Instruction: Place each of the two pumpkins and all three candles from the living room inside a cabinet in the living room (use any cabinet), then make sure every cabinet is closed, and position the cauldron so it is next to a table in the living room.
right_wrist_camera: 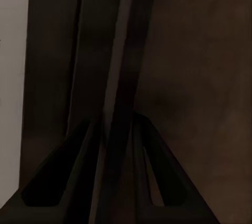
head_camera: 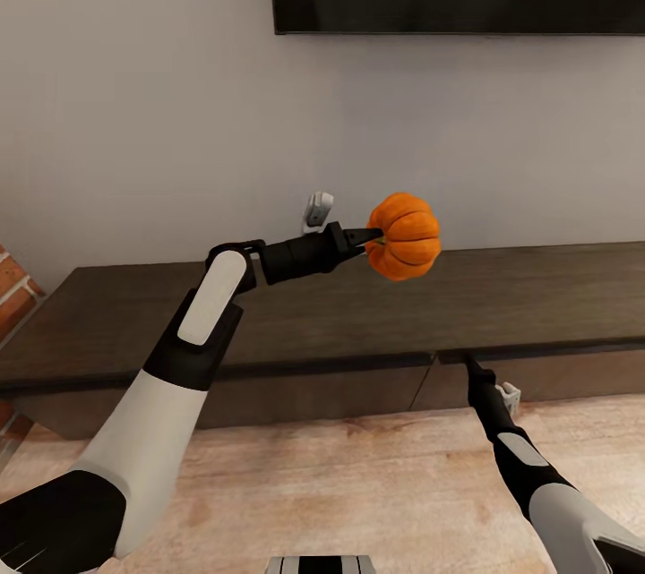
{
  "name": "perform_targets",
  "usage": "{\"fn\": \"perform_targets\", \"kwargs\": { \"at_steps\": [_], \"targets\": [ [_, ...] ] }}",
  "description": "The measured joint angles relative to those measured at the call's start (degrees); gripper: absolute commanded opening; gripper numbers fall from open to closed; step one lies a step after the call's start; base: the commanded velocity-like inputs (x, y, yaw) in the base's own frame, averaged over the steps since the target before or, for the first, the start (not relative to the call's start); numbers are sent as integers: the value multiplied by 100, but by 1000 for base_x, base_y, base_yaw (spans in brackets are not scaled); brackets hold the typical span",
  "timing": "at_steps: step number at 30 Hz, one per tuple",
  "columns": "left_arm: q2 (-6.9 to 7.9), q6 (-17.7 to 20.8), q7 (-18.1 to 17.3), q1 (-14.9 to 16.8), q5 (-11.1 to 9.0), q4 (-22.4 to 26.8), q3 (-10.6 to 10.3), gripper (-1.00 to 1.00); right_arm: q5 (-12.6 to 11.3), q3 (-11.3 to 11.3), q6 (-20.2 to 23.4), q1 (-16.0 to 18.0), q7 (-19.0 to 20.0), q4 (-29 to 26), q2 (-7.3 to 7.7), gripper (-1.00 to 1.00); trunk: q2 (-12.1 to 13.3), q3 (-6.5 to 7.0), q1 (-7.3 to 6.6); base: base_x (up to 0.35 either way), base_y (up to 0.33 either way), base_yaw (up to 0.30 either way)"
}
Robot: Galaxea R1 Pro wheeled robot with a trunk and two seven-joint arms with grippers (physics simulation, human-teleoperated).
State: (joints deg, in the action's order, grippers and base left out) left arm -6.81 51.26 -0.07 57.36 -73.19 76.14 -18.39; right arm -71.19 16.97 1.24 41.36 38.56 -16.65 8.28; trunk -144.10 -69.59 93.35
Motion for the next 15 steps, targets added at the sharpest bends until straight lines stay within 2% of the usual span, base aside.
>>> {"fn": "perform_targets", "kwargs": {
  "at_steps": [2,4,15],
  "targets": [
    [5,0,-3,0,19,-1,0,-100,-3,-3,-1,1,-138,-84,39,-100,0,0,2,-190,0,0],
    [16,3,-7,0,-4,1,-2,-100,44,-82,-5,5,-749,-442,1,-100,1,1,4,-197,0,0],
    [86,-3,-7,0,2,0,-2,-100,48,-104,-19,1,-760,-452,-2,-100,1,1,1,-83,-6,0]
  ]
}}
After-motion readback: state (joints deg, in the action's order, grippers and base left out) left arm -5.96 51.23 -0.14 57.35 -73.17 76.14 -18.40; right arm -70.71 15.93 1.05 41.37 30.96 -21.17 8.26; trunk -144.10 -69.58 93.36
